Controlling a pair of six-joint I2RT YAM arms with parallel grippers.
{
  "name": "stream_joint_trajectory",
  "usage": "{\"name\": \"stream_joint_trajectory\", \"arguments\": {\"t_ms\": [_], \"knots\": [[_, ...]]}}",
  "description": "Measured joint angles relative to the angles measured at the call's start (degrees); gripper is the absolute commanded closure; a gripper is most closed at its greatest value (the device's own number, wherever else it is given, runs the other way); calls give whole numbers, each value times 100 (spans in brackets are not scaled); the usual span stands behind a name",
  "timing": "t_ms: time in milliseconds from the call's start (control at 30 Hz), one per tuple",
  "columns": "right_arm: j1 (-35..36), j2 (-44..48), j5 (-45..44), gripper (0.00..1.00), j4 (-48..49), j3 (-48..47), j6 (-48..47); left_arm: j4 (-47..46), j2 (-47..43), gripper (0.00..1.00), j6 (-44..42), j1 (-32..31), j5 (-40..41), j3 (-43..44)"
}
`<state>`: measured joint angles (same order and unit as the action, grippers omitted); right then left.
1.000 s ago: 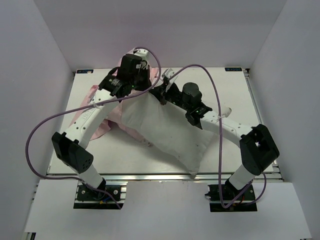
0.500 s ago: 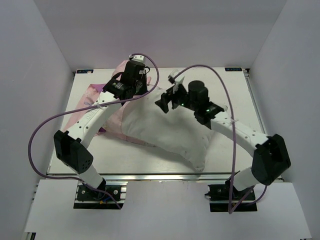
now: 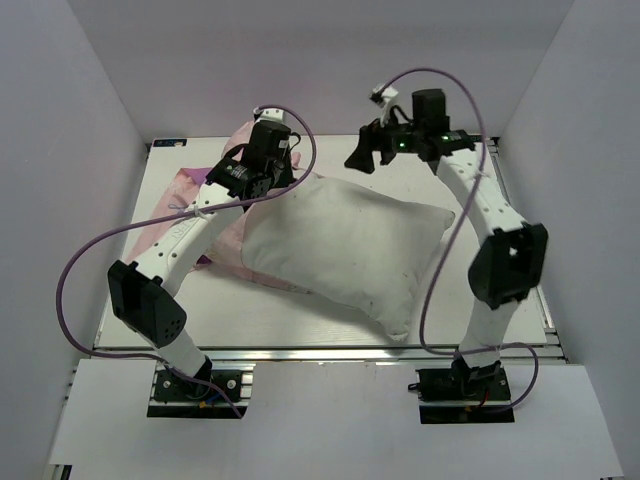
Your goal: Put the pillow into the pillowcase
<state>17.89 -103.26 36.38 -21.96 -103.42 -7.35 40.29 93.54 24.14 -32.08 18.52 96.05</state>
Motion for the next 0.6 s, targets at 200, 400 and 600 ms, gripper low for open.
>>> {"name": "stream_joint_trajectory", "arguments": {"t_ms": [200,400,600], "knots": [[79,-1541,1158,11,-1095,-365,-404,0,55,100,11,-4,146,68],[306,-1753,1510,100,-1486,-431,-992,-13,280,100,7,-4,201,234],[719,-1412,1362,100,-1058,-229,-911,-2,494,100,-11,0,201,457]]}}
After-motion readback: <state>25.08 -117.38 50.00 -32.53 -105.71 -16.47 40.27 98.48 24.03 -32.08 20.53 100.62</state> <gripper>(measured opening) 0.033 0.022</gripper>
